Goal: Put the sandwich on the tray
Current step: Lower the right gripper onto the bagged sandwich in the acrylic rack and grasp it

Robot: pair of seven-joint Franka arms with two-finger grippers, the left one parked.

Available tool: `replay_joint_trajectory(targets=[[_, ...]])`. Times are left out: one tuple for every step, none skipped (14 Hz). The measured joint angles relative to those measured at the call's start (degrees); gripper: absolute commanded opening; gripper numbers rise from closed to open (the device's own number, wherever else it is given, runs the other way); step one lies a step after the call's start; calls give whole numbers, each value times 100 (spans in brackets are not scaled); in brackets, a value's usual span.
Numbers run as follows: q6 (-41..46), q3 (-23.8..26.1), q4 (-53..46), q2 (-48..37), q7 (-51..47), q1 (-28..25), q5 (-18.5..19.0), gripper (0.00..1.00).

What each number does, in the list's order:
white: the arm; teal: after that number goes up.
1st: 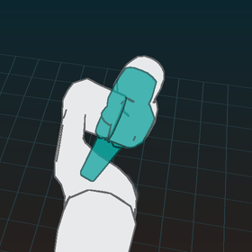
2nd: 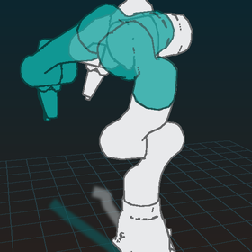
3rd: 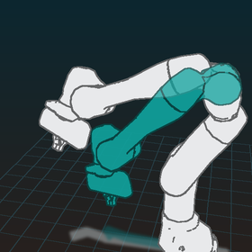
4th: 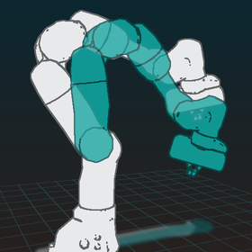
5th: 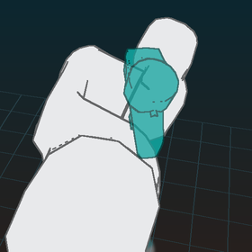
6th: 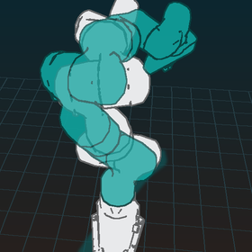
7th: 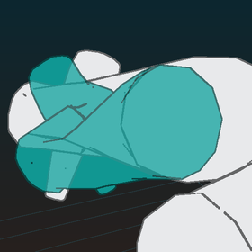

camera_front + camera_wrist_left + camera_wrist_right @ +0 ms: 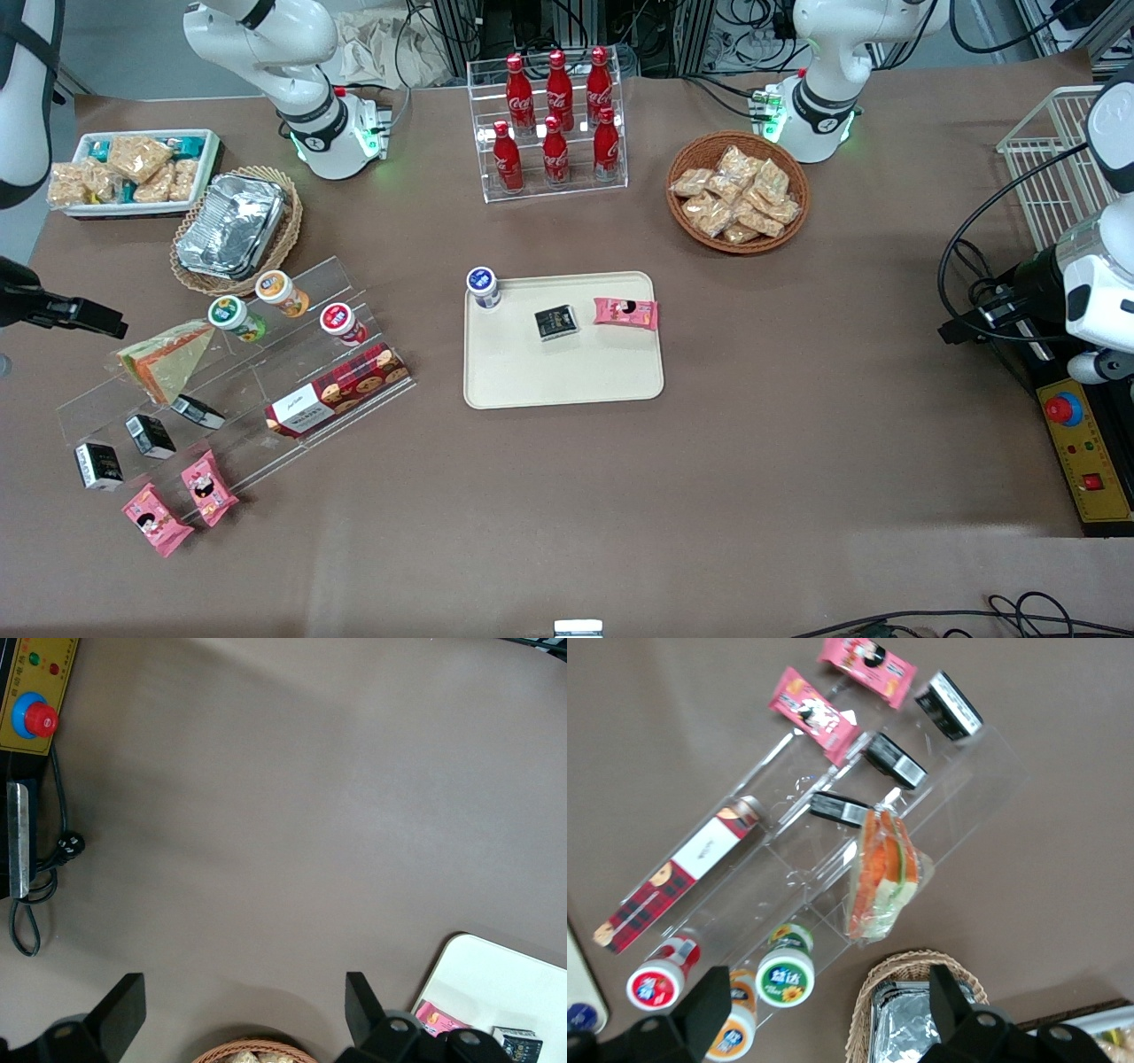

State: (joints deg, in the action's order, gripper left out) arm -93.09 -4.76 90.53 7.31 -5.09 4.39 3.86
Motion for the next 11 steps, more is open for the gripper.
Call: replay_joint_trajectory(targets=[[-73,-24,92,37,-59,37,0,99],[-219,-43,232,52,-92,67,0,99],[-431,-79,411,52,-126,78,0,99],[-659,-135,596,49,-144,80,0,99],[-848,-192,763,45,-146,83,0,99],[-993,-228,902,42,-146,88,0,99],[-1117,-246,1019,38,-146,90,0,99],[-1245,-255,1132,33,-149,89,0,99],[-1382,-272,1256,26,-153,88,0,99],[-1549,-298,1397,18,-154,89,0,99],[-1748,-324,1552,12,-154,90,0,99]])
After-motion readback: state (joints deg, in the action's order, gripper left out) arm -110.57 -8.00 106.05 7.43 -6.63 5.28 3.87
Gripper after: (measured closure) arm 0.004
